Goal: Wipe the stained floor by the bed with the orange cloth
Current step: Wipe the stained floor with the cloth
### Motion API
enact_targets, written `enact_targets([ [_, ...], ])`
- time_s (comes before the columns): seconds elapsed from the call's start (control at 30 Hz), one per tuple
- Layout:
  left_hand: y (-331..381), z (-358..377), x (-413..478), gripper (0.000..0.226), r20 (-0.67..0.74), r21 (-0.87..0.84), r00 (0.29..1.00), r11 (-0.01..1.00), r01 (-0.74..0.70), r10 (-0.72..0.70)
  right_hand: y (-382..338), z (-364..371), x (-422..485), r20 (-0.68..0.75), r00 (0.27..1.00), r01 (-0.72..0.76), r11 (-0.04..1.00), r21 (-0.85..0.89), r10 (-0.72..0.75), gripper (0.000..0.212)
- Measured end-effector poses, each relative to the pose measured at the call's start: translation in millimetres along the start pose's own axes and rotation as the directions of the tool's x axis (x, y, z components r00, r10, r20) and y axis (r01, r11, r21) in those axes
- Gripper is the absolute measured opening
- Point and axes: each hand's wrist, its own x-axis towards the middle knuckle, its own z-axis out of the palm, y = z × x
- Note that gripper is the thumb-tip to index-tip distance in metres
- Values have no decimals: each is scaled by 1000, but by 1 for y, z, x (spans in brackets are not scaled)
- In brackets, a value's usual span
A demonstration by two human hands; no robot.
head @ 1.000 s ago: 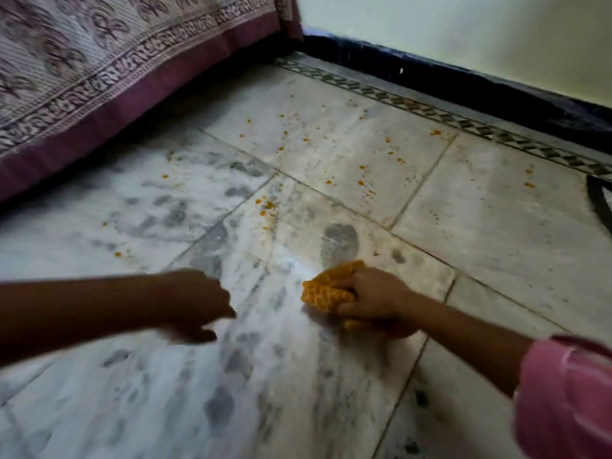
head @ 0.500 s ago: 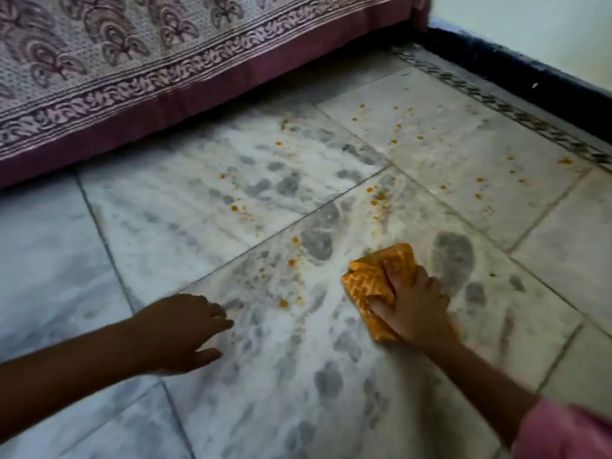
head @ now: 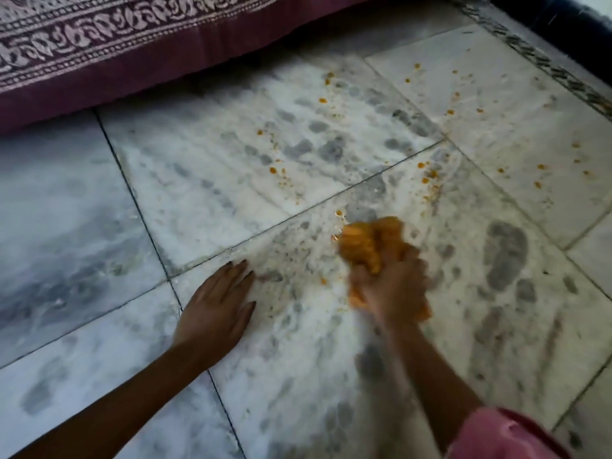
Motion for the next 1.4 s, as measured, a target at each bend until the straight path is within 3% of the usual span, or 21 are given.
enact_targets([
  [0.07, -4, 2, 2, 52, -45, -33, 998, 999, 37, -38, -26, 8, -53, 17, 962, 272, 962, 3, -272, 61],
  [0.1, -6, 5, 1, 49, -61, -40, 997, 998, 37, -40, -24, 6, -84, 82, 909, 406, 912, 51, -409, 56],
  [0.2, -9, 10, 0, 45, -89, -57, 996, 998, 11, -16, 41, -7, -121, 77, 800, 589, 803, 92, -595, 65],
  [0.27, -9, 11, -1, 44, -90, -62, 996, 998, -1, -4, 79, -12, -99, 31, 840, 542, 840, 13, -542, 67],
  [0.33, -8, 11, -1, 45, -78, -68, 997, 998, 7, -12, 81, -6, -60, -35, 936, 350, 936, -25, -351, 62],
  [0.4, -9, 10, -1, 47, -67, -76, 997, 997, 21, -26, 41, 5, -17, -57, 994, 89, 996, 2, -89, 62],
  [0.47, -9, 11, -1, 49, -58, -94, 997, 994, 48, -54, -11, 19, 5, -27, 999, -45, 997, 57, 47, 63],
  [0.5, -9, 11, -1, 50, -59, -106, 996, 992, 66, -73, -33, 27, 3, -36, 999, -6, 998, 69, 8, 63],
  [0.57, -10, 11, 1, 54, -70, -132, 990, 985, 113, -123, -60, 35, -32, -20, 972, 235, 971, 51, -234, 63],
  [0.63, -10, 11, 0, 56, -84, -153, 985, 978, 139, -153, -46, 26, -82, 99, 866, 480, 871, 107, -490, 65],
  [0.7, -11, 11, 0, 56, -85, -159, 985, 978, 137, -152, 1, 11, -106, 126, 779, 601, 789, 129, -614, 69],
  [0.77, -13, 12, 0, 55, -70, -164, 987, 977, 132, -146, 47, -2, -95, 117, 795, 591, 804, 71, -595, 74],
  [0.83, -15, 12, -1, 53, -65, -164, 989, 979, 122, -134, 67, 0, -57, 112, 891, 443, 896, -2, -440, 73],
  [0.9, -16, 9, -2, 53, -71, -169, 990, 979, 111, -125, 44, 8, -10, 72, 970, 237, 970, -45, -233, 70],
  [1.0, -22, 5, -4, 54, -71, -152, 992, 984, 90, -101, -37, 25, 37, 98, 992, 84, 996, 12, -85, 73],
  [1.07, -26, 3, -4, 50, -78, -141, 993, 987, 76, -88, -81, 38, 28, 164, 962, 210, 976, 62, -218, 81],
  [1.13, -27, 3, 1, 45, -98, -143, 990, 986, 86, -101, -90, 40, -15, 136, 885, 431, 894, 120, -445, 74],
  [1.23, -26, 4, 15, 44, -105, -167, 989, 982, 90, -108, -28, 19, -75, 147, 788, 577, 801, 160, -598, 67],
  [1.3, -24, 8, 26, 44, -88, -153, 995, 988, 33, -47, 31, -2, -80, 134, 777, 602, 789, 122, -614, 73],
  [1.37, -20, 11, 35, 43, -68, -131, 998, 991, -24, 15, 77, -14, -51, 152, 859, 495, 869, 1, -489, 78],
  [1.4, -17, 12, 39, 43, -57, -128, 998, 991, -40, 33, 87, -14, -27, 145, 920, 372, 927, -42, -363, 80],
])
